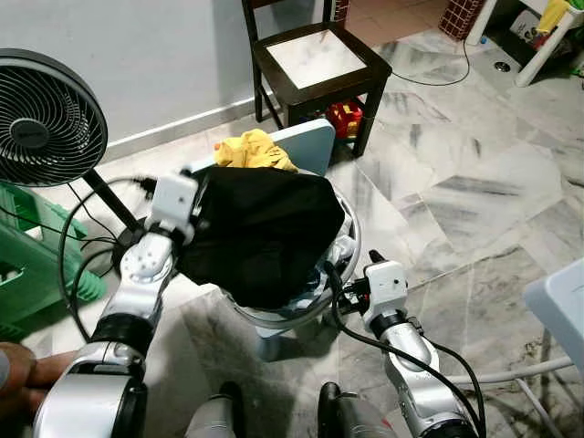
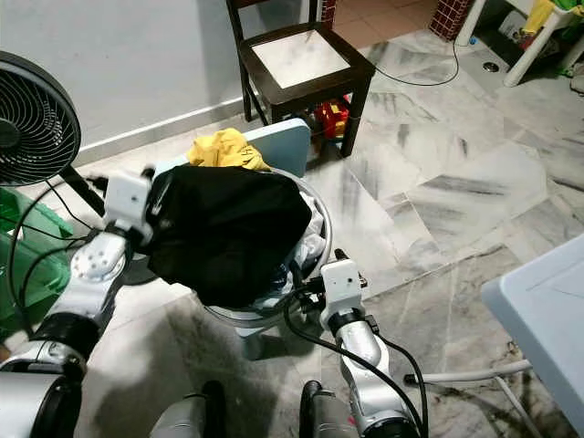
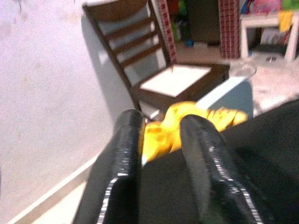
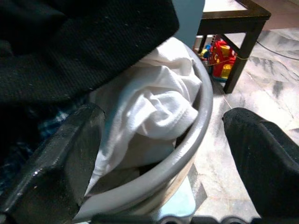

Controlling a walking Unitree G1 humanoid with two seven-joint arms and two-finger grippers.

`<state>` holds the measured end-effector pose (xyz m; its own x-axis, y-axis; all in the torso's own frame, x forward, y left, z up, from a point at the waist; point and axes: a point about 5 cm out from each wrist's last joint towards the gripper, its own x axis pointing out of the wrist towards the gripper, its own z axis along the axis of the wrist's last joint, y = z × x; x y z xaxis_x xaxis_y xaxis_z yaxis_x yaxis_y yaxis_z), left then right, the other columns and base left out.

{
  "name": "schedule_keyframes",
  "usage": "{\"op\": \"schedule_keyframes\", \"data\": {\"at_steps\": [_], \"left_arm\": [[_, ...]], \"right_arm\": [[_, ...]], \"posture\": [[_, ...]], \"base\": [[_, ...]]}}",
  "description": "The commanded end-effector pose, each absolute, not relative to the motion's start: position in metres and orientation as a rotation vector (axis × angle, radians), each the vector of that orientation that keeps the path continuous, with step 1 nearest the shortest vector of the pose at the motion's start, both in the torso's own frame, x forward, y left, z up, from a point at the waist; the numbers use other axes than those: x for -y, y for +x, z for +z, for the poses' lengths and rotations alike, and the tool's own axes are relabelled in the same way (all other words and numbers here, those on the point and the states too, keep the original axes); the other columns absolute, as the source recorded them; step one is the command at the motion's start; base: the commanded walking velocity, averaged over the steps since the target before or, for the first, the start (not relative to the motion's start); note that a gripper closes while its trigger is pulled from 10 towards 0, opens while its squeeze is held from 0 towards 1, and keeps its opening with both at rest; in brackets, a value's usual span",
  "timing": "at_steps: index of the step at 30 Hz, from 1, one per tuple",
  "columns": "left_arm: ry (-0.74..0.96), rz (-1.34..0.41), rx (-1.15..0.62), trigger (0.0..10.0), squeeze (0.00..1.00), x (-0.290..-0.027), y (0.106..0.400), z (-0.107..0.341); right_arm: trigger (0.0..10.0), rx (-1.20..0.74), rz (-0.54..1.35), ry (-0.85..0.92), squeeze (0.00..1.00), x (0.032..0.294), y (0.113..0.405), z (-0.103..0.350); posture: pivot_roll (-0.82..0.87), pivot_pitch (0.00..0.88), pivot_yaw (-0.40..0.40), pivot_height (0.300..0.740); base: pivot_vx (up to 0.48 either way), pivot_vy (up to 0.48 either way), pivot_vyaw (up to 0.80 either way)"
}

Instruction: Hang hanger

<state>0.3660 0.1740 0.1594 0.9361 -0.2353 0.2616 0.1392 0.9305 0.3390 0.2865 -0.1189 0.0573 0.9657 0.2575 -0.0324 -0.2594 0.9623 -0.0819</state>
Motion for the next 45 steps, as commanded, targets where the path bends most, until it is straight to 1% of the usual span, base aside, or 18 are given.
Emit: {"op": "schedule_keyframes", "data": {"at_steps": [1,4,6,9,13,20,21,22,23,24,25,28,35,36,38,40,43,45], "left_arm": [[0.337,-0.192,0.332,0.0,0.00,-0.171,0.362,0.159],[0.322,-0.197,0.413,0.0,0.00,-0.159,0.361,0.171],[0.321,-0.207,0.423,0.0,0.00,-0.156,0.361,0.173],[0.314,-0.242,0.350,0.0,0.00,-0.151,0.369,0.168],[0.296,-0.283,0.315,0.0,0.00,-0.145,0.375,0.168],[0.183,-0.431,0.315,0.0,0.00,-0.112,0.375,0.172],[0.183,-0.431,0.315,0.0,0.00,-0.112,0.375,0.172],[0.165,-0.471,0.314,3.1,0.00,-0.102,0.374,0.171],[0.161,-0.482,0.313,3.1,0.00,-0.099,0.374,0.170],[0.161,-0.487,0.313,8.5,0.31,-0.097,0.373,0.170],[0.143,-0.503,0.315,10.0,1.00,-0.092,0.372,0.170],[0.076,-0.547,0.315,10.0,1.00,-0.079,0.369,0.169],[-0.060,-0.609,0.253,10.0,1.00,-0.071,0.367,0.164],[-0.074,-0.660,0.217,10.0,1.00,-0.069,0.366,0.161],[-0.079,-0.673,0.204,10.0,1.00,-0.069,0.366,0.160],[-0.101,-0.716,0.144,10.0,1.00,-0.070,0.366,0.153],[-0.103,-0.714,0.124,10.0,1.00,-0.074,0.367,0.151],[-0.107,-0.683,0.087,10.0,1.00,-0.085,0.370,0.147]], "right_arm": [[10.0,-0.059,0.255,-0.087,0.00,0.122,0.281,0.049],[10.0,-0.058,0.248,-0.087,0.00,0.123,0.281,0.049],[10.0,-0.057,0.247,-0.088,0.00,0.123,0.281,0.049],[10.0,-0.056,0.250,-0.088,0.00,0.121,0.282,0.049],[10.0,-0.052,0.258,-0.088,0.00,0.119,0.283,0.050],[10.0,-0.056,0.250,-0.090,0.00,0.121,0.282,0.049],[10.0,-0.056,0.250,-0.090,0.00,0.121,0.282,0.049],[10.0,-0.057,0.247,-0.089,0.00,0.121,0.281,0.048],[10.0,-0.057,0.246,-0.089,0.00,0.121,0.280,0.048],[10.0,-0.057,0.245,-0.088,0.00,0.121,0.280,0.048],[10.0,-0.058,0.244,-0.087,0.00,0.120,0.279,0.048],[10.0,-0.058,0.239,-0.086,0.00,0.120,0.278,0.047],[10.0,-0.056,0.230,-0.086,0.00,0.121,0.281,0.048],[10.0,-0.056,0.229,-0.087,0.00,0.121,0.281,0.048],[10.0,-0.055,0.228,-0.088,0.00,0.121,0.281,0.048],[10.0,-0.057,0.230,-0.089,0.00,0.121,0.281,0.048],[10.0,-0.057,0.234,-0.089,0.00,0.120,0.281,0.048],[10.0,-0.059,0.236,-0.088,0.00,0.118,0.280,0.047]], "posture": [[-0.02,0.264,-0.003,0.740],[-0.02,0.260,0.000,0.740],[-0.02,0.259,-0.001,0.740],[-0.02,0.255,-0.003,0.740],[-0.02,0.256,-0.008,0.740],[-0.02,0.265,0.000,0.740],[-0.02,0.265,0.000,0.740],[-0.03,0.266,0.005,0.740],[-0.03,0.266,0.005,0.740],[-0.03,0.266,0.005,0.740],[-0.04,0.265,0.007,0.740],[-0.04,0.263,0.012,0.740],[-0.04,0.260,0.012,0.740],[-0.03,0.262,0.011,0.740],[-0.03,0.262,0.011,0.740],[-0.03,0.265,0.010,0.740],[-0.03,0.265,0.010,0.740],[-0.03,0.268,0.009,0.740]], "base": [[0.000,0.000,0.00],[0.000,0.000,0.00],[0.000,0.000,0.00],[0.000,0.000,0.00],[0.000,0.000,0.00],[0.000,0.000,0.00],[0.000,0.000,0.00],[0.000,0.000,0.00],[0.000,0.000,0.00],[0.000,0.000,0.00],[0.000,0.000,0.00],[0.000,0.000,0.00],[0.000,0.000,0.00],[0.000,0.000,0.00],[0.000,0.000,0.00],[0.000,0.000,0.00],[0.000,0.000,0.00],[0.000,0.000,0.00]]}}
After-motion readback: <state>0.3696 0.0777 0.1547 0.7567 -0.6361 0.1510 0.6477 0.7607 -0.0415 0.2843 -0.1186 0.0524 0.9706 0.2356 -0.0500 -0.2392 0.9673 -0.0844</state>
